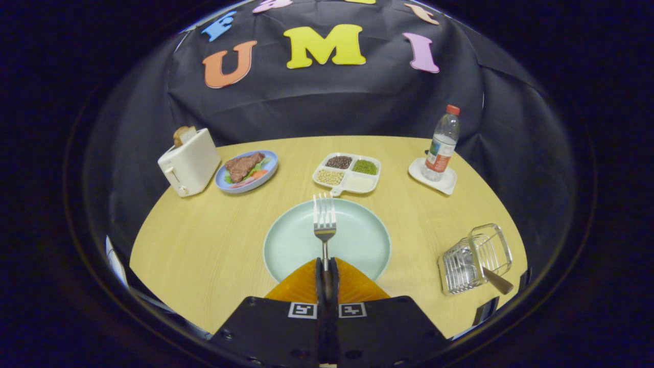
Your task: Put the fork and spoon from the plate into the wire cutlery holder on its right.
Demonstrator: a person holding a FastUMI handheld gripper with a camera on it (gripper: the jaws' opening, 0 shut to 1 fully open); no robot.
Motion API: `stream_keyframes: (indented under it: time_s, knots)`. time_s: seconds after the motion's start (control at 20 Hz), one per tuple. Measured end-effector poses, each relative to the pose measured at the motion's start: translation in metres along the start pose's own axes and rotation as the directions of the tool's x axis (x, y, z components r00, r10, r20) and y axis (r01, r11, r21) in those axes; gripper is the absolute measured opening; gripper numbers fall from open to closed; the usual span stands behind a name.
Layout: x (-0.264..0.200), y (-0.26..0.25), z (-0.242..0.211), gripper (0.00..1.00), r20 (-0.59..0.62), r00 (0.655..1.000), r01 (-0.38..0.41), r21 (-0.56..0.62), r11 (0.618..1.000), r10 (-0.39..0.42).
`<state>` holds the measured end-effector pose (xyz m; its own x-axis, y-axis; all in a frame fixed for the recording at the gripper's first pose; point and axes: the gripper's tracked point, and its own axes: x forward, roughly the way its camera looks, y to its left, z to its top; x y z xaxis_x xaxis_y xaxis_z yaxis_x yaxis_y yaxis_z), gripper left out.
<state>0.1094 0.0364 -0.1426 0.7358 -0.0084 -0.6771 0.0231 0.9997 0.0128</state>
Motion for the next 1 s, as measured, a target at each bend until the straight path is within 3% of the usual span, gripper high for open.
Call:
stream_keyframes:
  time_s: [0.5,1.0]
  knots:
    - [-0.077,-0.072,0.020,0.01,0.176,0.983,0.042,0.031,0.999,-0.046]
    - [-0.119,-0.156,0.028,0.00,0.224,0.969,0.085,0.083,0.993,-0.102]
